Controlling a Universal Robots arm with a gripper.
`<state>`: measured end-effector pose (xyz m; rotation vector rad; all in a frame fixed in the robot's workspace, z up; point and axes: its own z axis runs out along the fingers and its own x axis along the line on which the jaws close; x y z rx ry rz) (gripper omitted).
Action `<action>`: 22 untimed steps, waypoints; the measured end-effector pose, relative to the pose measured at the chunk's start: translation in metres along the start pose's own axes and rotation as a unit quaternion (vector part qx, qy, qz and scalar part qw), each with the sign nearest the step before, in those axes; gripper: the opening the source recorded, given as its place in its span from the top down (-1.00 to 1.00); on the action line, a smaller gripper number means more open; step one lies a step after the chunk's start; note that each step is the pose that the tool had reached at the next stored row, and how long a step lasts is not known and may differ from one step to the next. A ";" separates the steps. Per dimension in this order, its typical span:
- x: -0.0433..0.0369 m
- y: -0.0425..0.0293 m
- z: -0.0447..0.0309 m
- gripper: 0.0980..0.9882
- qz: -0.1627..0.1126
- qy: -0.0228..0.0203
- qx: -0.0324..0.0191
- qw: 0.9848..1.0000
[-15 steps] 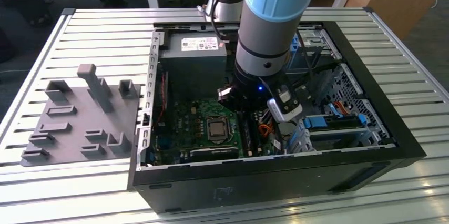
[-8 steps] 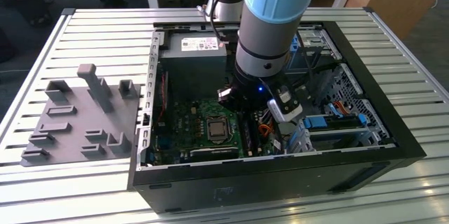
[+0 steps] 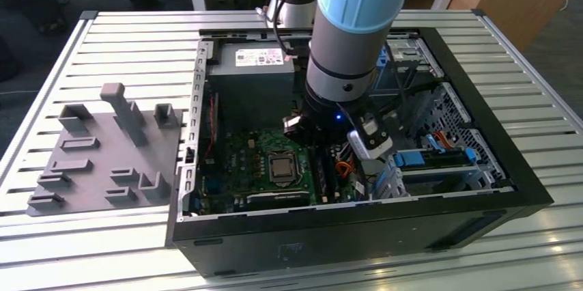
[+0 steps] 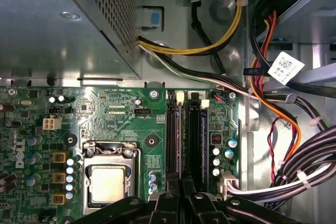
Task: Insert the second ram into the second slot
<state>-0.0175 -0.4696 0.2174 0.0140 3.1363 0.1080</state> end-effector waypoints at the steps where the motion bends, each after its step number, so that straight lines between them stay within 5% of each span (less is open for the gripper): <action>1: 0.0000 0.0000 0.0005 0.91 0.000 0.000 0.000 1.000; 22: -0.0007 -0.0014 0.0018 0.91 0.002 0.000 0.000 1.000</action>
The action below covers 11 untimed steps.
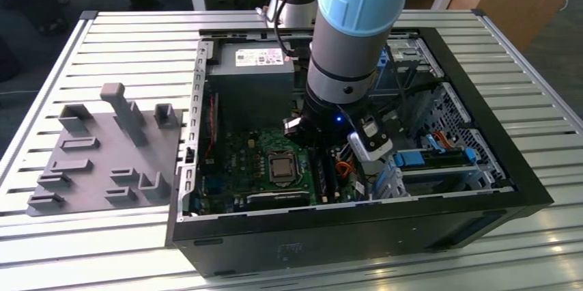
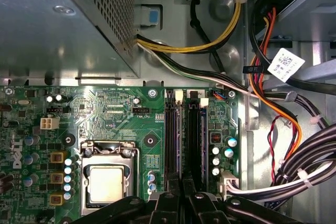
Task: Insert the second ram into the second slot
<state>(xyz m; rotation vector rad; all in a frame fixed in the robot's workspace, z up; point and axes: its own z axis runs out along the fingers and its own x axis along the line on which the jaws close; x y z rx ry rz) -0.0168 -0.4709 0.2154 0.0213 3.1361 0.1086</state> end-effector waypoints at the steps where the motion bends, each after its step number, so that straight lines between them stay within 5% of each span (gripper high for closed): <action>1: 0.0000 0.0000 0.0003 0.91 0.000 0.000 0.000 1.000; 11: 0.0000 -0.0002 0.0027 0.91 0.000 0.000 0.000 1.000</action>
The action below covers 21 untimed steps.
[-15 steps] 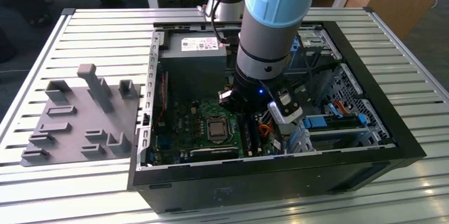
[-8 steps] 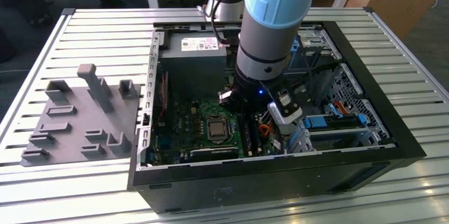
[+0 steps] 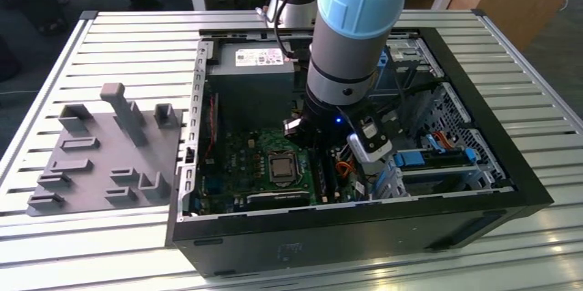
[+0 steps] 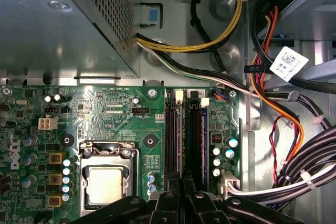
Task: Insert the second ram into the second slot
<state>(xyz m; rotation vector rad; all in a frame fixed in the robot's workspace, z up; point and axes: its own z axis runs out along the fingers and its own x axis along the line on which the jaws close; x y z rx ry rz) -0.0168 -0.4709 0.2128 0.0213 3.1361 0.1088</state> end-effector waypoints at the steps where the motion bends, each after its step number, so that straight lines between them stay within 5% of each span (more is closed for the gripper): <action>1: 0.0000 0.0000 0.0000 0.91 0.000 0.000 0.000 1.000; 21: 0.0000 0.0000 0.0006 0.75 0.000 0.000 0.000 1.000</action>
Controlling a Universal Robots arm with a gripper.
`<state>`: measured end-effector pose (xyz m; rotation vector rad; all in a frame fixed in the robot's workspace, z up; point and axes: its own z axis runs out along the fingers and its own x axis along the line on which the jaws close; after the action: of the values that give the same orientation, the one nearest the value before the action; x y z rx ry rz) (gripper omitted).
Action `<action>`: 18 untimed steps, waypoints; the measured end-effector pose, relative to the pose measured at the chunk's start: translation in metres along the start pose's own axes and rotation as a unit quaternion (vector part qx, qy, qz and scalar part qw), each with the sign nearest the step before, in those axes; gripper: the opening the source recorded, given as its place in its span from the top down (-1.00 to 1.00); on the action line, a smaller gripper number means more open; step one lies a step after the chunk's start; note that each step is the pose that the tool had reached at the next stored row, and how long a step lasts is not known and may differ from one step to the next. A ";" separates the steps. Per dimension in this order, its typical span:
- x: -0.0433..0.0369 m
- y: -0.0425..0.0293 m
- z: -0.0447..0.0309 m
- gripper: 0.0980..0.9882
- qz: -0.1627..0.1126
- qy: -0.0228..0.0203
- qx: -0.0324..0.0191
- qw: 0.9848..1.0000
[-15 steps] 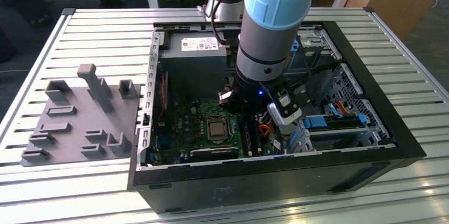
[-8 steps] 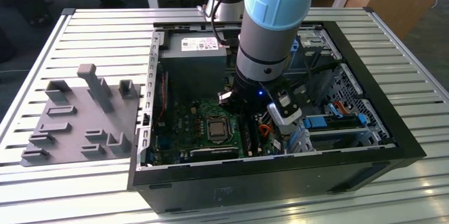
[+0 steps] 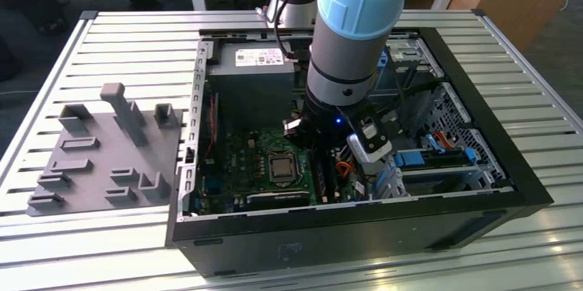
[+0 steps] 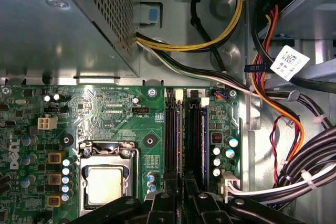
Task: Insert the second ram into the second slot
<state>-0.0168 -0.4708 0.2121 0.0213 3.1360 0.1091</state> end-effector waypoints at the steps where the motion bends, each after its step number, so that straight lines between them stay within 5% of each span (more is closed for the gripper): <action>1: 0.0000 0.0000 -0.0004 0.75 0.000 0.000 0.000 1.000; 14: 0.0000 0.0009 -0.0140 0.75 0.000 0.000 0.000 1.000; 18: -0.0001 0.0012 -0.0167 0.93 0.000 0.000 0.001 1.000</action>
<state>-0.0167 -0.4708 0.2288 0.0211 3.1361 0.1066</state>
